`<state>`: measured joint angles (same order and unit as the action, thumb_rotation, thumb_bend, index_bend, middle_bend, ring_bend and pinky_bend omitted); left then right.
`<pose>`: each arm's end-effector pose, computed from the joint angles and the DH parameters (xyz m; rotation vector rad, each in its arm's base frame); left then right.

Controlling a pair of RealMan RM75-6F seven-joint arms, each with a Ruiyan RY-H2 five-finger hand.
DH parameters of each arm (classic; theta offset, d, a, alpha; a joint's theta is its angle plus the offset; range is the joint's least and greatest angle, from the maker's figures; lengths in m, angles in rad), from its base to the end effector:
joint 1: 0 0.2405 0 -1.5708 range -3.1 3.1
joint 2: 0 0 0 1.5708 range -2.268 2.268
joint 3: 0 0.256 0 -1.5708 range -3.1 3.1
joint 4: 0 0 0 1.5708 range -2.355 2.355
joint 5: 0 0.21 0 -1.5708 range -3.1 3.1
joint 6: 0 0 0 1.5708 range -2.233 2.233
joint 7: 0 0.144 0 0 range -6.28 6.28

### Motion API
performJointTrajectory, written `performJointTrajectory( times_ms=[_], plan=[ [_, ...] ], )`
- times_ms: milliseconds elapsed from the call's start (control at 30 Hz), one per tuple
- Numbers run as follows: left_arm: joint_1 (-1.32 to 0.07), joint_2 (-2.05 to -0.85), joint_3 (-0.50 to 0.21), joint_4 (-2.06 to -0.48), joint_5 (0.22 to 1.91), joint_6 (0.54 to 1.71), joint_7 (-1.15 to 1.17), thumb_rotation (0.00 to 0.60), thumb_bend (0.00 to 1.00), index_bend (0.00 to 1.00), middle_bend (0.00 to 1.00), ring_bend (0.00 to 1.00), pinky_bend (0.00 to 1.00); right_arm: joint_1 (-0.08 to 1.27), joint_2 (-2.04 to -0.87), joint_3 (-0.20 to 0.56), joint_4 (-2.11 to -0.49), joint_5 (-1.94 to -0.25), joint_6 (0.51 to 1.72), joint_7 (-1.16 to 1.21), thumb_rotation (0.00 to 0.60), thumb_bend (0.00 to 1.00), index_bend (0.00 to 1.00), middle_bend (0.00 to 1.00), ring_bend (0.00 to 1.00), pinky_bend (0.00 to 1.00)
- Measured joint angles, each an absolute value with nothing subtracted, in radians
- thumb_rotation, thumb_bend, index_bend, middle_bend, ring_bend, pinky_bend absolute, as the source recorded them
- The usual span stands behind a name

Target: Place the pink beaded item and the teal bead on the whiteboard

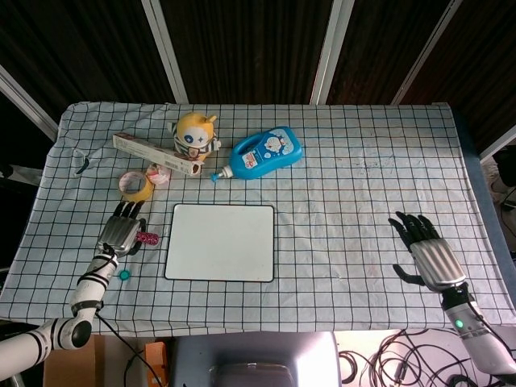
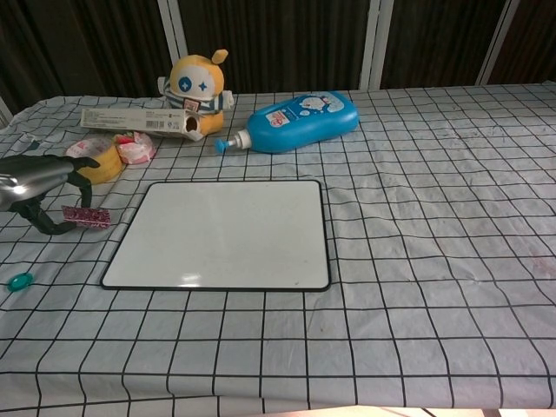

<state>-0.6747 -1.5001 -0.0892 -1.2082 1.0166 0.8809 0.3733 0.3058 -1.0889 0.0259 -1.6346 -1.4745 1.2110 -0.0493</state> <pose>-0.2659 0.3630 0.0188 -1.7558 -0.8760 -0.5305 -0.2846 -0.2376 0.1293 1.6788 -0.9276 0.8108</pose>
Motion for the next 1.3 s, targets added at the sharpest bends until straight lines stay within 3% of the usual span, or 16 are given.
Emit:
performJointTrajectory(
  times_ms=[267,433,633,800,867,1000,1100,1200,1300],
  plan=[
    [-0.671,-1.452,-0.135,-1.341,1.066,0.937,0.311,0.6,0.36,0.48,0.0,0.0,0.02,0.307,-1.09,0.027,-1.622,-1.472,1.203,-0.031,0.6,0.24,0.0,0.0,0.0,0.0],
    [-0.676,-1.451,-0.139,-1.434,1.107,0.954,0.303,0.6,0.36,0.41,0.0,0.0,0.03,0.307,-1.089,0.028,-1.611,-1.472,1.2,-0.006,0.6,0.24,0.0,0.0,0.0,0.0],
    [-0.698,-1.531,-0.13,-1.449,1.136,0.949,0.315,0.6,0.35,0.36,0.0,0.0,0.03,0.306,-1.084,0.029,-1.61,-1.473,1.199,0.006,0.6,0.24,0.0,0.0,0.0,0.0],
    [-0.726,-1.635,-0.125,-1.371,1.145,0.937,0.344,0.6,0.35,0.33,0.0,0.0,0.03,0.307,-1.082,0.03,-1.612,-1.468,1.192,0.007,0.6,0.24,0.0,0.0,0.0,0.0],
    [-0.735,-1.666,-0.125,-1.336,1.143,0.932,0.357,0.6,0.35,0.29,0.0,0.0,0.03,0.307,-1.08,0.029,-1.614,-1.467,1.19,0.005,0.6,0.24,0.0,0.0,0.0,0.0],
    [-0.747,-1.701,-0.124,-1.292,1.133,0.927,0.394,0.6,0.35,0.09,0.0,0.0,0.03,0.305,-1.074,0.03,-1.616,-1.463,1.189,0.007,0.6,0.24,0.0,0.0,0.0,0.0],
    [-0.745,-1.689,-0.122,-1.315,1.128,0.925,0.397,0.6,0.35,0.02,0.0,0.0,0.03,0.302,-1.071,0.031,-1.618,-1.462,1.193,0.01,0.6,0.24,0.0,0.0,0.0,0.0],
    [-0.739,-1.667,-0.116,-1.357,1.13,0.93,0.403,0.6,0.34,0.03,0.0,0.0,0.03,0.3,-1.071,0.032,-1.619,-1.46,1.196,0.007,0.6,0.24,0.0,0.0,0.0,0.0],
    [-0.725,-1.63,-0.105,-1.411,1.144,0.955,0.417,0.6,0.35,0.15,0.0,0.0,0.03,0.299,-1.072,0.031,-1.618,-1.457,1.195,0.001,0.6,0.24,0.0,0.0,0.0,0.0]
  ],
)
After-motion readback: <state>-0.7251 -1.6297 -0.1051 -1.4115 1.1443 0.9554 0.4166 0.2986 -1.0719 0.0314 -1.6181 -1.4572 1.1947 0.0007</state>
